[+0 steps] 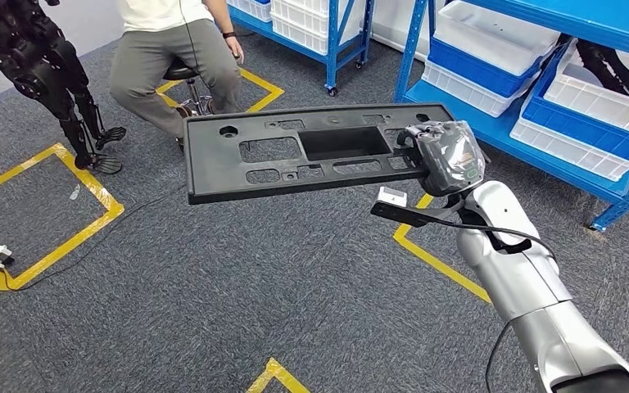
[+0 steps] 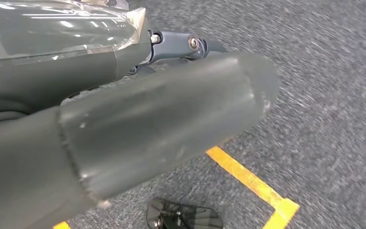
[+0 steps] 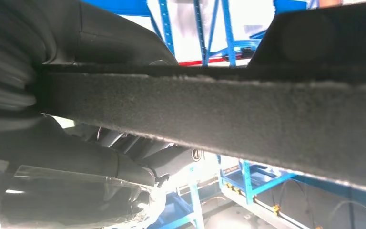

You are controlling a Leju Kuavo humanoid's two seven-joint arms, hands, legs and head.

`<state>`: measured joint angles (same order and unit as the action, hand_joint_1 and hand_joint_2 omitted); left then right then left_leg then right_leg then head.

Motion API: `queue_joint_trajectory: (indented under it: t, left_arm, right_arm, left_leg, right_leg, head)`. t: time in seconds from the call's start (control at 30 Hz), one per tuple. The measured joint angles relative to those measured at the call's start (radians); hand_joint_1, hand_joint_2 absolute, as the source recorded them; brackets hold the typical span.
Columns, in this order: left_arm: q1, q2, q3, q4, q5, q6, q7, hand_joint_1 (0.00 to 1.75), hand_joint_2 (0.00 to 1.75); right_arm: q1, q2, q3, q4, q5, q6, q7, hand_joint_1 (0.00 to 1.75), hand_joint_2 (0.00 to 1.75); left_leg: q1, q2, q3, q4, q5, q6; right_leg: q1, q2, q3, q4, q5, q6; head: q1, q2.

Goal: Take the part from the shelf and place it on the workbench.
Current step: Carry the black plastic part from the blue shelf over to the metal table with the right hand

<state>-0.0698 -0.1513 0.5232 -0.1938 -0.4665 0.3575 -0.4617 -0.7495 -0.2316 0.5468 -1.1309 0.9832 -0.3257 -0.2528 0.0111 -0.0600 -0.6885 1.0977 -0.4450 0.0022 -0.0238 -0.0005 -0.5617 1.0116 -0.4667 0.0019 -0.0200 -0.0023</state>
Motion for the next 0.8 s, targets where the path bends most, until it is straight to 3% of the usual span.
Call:
queue_joint_trajectory:
  t: [0.07, 0.13, 0.17, 0.2, 0.27, 0.33, 0.4, 0.43, 0.5, 0.57, 0.63, 0.67, 0.7, 0.8]
  left_arm:
    - [0.000, 0.000, 0.000, 0.000, -0.002, 0.000, 0.001, 0.00, 0.00]
    - [0.000, 0.000, 0.000, 0.000, -0.004, -0.001, 0.002, 0.00, 0.00]
    - [0.000, -0.001, 0.000, 0.000, -0.004, -0.001, 0.003, 0.00, 0.00]
    - [-0.001, -0.001, 0.000, 0.000, -0.004, -0.001, 0.004, 0.00, 0.00]
    - [-0.003, -0.002, 0.000, 0.000, -0.004, -0.001, 0.005, 0.00, 0.00]
    - [-0.006, -0.004, 0.000, 0.000, -0.004, -0.002, 0.005, 0.00, 0.00]
    - [-0.007, -0.004, 0.000, 0.000, -0.004, -0.002, 0.005, 0.00, 0.00]
    - [-0.006, -0.005, 0.000, 0.000, -0.003, -0.002, 0.005, 0.00, 0.00]
    - [-0.007, -0.005, 0.000, 0.000, -0.003, -0.002, 0.006, 0.00, 0.00]
    - [-0.009, -0.005, 0.000, 0.000, -0.003, -0.002, 0.006, 0.00, 0.00]
    - [-0.009, -0.005, 0.000, 0.000, -0.003, -0.002, 0.009, 0.00, 0.00]
    - [-0.007, -0.005, 0.000, 0.000, -0.003, -0.002, 0.010, 0.00, 0.00]
    - [-0.005, -0.005, 0.000, 0.000, -0.003, -0.002, 0.012, 0.00, 0.00]
    - [-0.003, -0.008, 0.001, 0.000, -0.002, -0.001, 0.016, 0.00, 0.00]
  right_arm:
    - [-0.001, 0.004, 0.001, -0.002, 0.008, 0.002, 0.000, 1.69, 1.75]
    - [-0.002, 0.007, 0.003, -0.002, 0.014, 0.004, 0.000, 1.69, 1.75]
    - [-0.002, 0.010, 0.004, -0.002, 0.017, 0.005, 0.000, 1.69, 1.75]
    - [-0.004, 0.012, 0.006, -0.002, 0.018, 0.006, 0.000, 1.69, 1.75]
    - [-0.011, 0.017, 0.006, -0.002, 0.019, 0.008, 0.000, 1.69, 1.75]
    - [-0.021, 0.019, 0.005, -0.003, 0.020, 0.010, 0.000, 1.69, 1.75]
    - [-0.027, 0.023, 0.006, -0.003, 0.020, 0.014, 0.000, 1.69, 1.75]
    - [-0.027, 0.025, 0.007, -0.004, 0.021, 0.015, 0.000, 1.69, 1.75]
    - [-0.027, 0.025, 0.006, -0.004, 0.022, 0.015, -0.001, 1.69, 1.75]
    - [-0.025, 0.020, 0.006, -0.003, 0.024, 0.015, -0.002, 1.69, 1.75]
    - [-0.021, 0.015, 0.006, -0.002, 0.025, 0.014, -0.003, 1.69, 1.75]
    - [-0.019, 0.013, 0.007, -0.002, 0.027, 0.014, -0.004, 1.69, 1.75]
    - [-0.018, 0.012, 0.007, -0.002, 0.028, 0.014, -0.005, 1.69, 1.75]
    - [-0.024, 0.012, 0.006, -0.002, 0.030, 0.013, -0.012, 1.69, 1.75]
  left_leg:
    - [0.001, 0.041, -0.054, 0.126, -0.067, -0.007]
    - [0.005, 0.052, -0.084, 0.201, -0.092, -0.013]
    - [0.007, 0.057, -0.073, 0.189, -0.082, -0.015]
    - [0.010, 0.065, -0.043, 0.141, -0.058, -0.017]
    - [0.013, 0.105, 0.034, 0.013, -0.014, -0.018]
    - [0.010, 0.123, 0.067, -0.052, 0.001, -0.009]
    - [0.003, 0.100, 0.063, -0.058, 0.007, 0.007]
    - [0.002, 0.089, 0.063, -0.061, 0.012, 0.015]
    - [0.002, 0.069, 0.062, -0.068, 0.021, 0.031]
    - [0.002, 0.046, 0.056, -0.069, 0.027, 0.041]
    - [-0.002, 0.019, 0.050, -0.069, 0.031, 0.046]
    - [-0.004, 0.005, 0.049, -0.069, 0.033, 0.047]
    - [-0.006, -0.008, 0.048, -0.068, 0.036, 0.048]
    - [-0.008, -0.042, 0.044, -0.068, 0.044, 0.042]
  right_leg:
    - [0.006, -0.020, -0.001, 0.000, 0.000, -0.009]
    - [0.009, -0.042, -0.001, 0.000, -0.001, -0.010]
    - [0.009, -0.053, -0.001, 0.000, -0.001, -0.010]
    - [0.009, -0.064, -0.001, 0.001, -0.001, -0.009]
    - [0.015, -0.083, -0.002, 0.005, -0.004, -0.005]
    - [0.024, -0.098, -0.004, 0.008, -0.006, 0.005]
    - [0.029, -0.117, -0.003, 0.006, -0.007, 0.017]
    - [0.028, -0.113, -0.005, 0.010, -0.011, 0.023]
    - [0.021, -0.072, -0.031, 0.066, -0.044, 0.026]
    - [0.018, -0.022, -0.091, 0.195, -0.101, 0.021]
    - [0.020, -0.006, -0.135, 0.287, -0.130, 0.022]
    - [0.022, -0.002, -0.131, 0.280, -0.122, 0.025]
    - [0.023, 0.003, -0.107, 0.233, -0.100, 0.027]
    - [0.033, 0.048, -0.010, 0.037, -0.028, 0.018]
  head:
    - [-0.004, 0.000]
    - [-0.004, 0.000]
    - [-0.004, 0.000]
    - [-0.004, 0.000]
    - [-0.005, 0.000]
    - [0.001, 0.000]
    - [0.007, 0.000]
    - [0.007, 0.000]
    - [0.008, 0.000]
    - [0.009, 0.000]
    - [0.010, 0.000]
    - [0.010, 0.000]
    - [0.010, 0.000]
    - [0.009, 0.000]
